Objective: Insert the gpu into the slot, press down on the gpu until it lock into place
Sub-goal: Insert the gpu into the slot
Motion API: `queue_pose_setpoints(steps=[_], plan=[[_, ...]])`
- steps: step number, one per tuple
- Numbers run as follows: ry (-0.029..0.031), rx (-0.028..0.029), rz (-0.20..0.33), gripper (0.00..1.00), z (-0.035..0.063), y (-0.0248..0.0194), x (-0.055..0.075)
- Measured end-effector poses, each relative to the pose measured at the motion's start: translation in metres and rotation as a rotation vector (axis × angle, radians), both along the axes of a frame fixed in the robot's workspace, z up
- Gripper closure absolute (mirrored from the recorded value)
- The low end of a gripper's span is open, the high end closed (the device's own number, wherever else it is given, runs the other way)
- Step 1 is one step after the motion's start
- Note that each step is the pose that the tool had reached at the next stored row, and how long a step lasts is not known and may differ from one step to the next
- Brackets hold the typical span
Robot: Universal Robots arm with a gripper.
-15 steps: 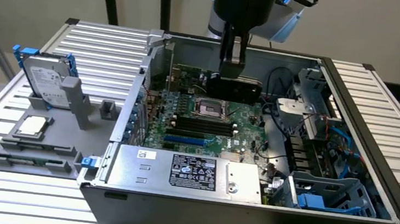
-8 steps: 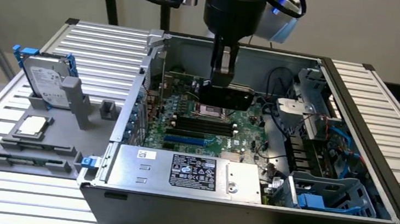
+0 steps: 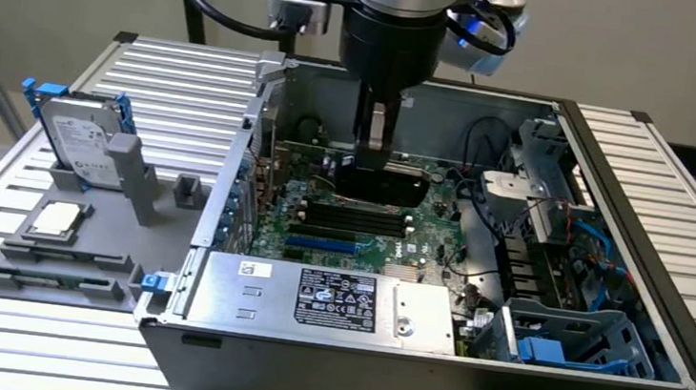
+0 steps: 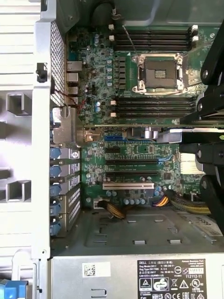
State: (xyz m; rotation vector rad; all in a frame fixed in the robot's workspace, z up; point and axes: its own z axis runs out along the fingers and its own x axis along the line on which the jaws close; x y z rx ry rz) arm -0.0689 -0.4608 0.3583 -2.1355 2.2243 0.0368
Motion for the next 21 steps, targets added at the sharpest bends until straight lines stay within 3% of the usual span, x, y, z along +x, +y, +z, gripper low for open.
queue_pose_setpoints(steps=[13,21], plan=[[-0.0003,0.0002,-0.012,0.74,-0.0236,-0.0015,-0.010],[-0.0004,0.0083,-0.024,0.74,-0.0366,-0.0015,-0.013]])
